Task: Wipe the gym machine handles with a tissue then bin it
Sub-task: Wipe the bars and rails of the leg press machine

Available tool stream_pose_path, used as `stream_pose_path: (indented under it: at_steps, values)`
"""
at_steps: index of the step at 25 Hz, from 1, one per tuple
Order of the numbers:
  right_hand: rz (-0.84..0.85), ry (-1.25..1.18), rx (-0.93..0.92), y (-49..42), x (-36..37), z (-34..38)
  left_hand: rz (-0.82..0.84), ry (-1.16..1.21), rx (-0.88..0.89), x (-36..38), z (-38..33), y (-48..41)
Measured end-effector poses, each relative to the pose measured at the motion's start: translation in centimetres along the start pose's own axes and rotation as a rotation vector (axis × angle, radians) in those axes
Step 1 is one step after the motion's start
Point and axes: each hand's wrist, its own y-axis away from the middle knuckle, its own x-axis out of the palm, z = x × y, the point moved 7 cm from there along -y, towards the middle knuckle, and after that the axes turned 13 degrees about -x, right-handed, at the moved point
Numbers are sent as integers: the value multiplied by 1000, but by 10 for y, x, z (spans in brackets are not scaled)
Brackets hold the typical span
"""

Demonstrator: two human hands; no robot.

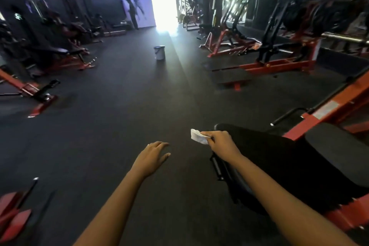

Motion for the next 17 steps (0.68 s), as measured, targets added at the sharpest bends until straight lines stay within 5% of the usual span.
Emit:
stream_pose_path:
  at_steps: [6,17]
  values:
    - [-49,34,78,-123,61,20,5,-45,33,-31,94,-105]
    - [-194,196,192,-356,20,-77,23,22,274,-52,64,-406]
